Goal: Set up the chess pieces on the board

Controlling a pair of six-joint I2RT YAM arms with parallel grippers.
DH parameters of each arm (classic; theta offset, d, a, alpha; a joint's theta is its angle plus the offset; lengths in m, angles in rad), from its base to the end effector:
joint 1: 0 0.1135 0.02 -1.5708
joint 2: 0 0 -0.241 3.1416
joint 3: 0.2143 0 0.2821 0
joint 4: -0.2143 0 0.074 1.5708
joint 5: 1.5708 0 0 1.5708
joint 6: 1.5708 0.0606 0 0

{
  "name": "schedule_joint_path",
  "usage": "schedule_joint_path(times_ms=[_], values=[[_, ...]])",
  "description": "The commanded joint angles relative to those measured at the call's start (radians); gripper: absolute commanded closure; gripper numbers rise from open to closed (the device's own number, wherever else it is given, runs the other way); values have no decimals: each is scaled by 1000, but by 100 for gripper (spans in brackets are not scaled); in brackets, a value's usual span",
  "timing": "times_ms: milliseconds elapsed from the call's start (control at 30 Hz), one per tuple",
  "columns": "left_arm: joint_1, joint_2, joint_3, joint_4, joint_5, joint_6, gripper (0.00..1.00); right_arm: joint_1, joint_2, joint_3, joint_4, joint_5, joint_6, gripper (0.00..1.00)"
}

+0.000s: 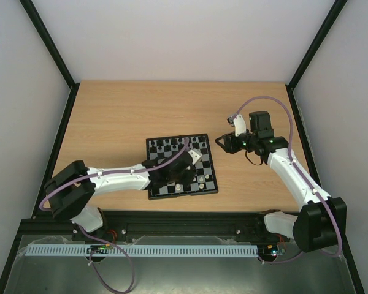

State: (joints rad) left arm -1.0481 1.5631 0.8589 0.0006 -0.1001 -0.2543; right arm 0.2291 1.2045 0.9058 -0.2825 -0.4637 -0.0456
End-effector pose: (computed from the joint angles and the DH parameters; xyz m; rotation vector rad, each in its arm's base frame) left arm 0.1897 -0.3171 0.1349 0.8527 2.1744 -0.5623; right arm 0.3074 0.0995 0.2443 -0.5593 2.0687 0.6049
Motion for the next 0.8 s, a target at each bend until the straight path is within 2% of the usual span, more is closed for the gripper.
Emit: schedule_joint_path(times_ms=[0,333,767], values=[[65,-24,69,-78,-51,-78,65,-4,4,-11,-6,-12,-19,56],[165,66,205,-268,-54,-113,64,-4,2,-10,-10,-9,-29,56],[228,204,292,-264,20,-127,63,-4,-7,-14,-14,12,-44,56]])
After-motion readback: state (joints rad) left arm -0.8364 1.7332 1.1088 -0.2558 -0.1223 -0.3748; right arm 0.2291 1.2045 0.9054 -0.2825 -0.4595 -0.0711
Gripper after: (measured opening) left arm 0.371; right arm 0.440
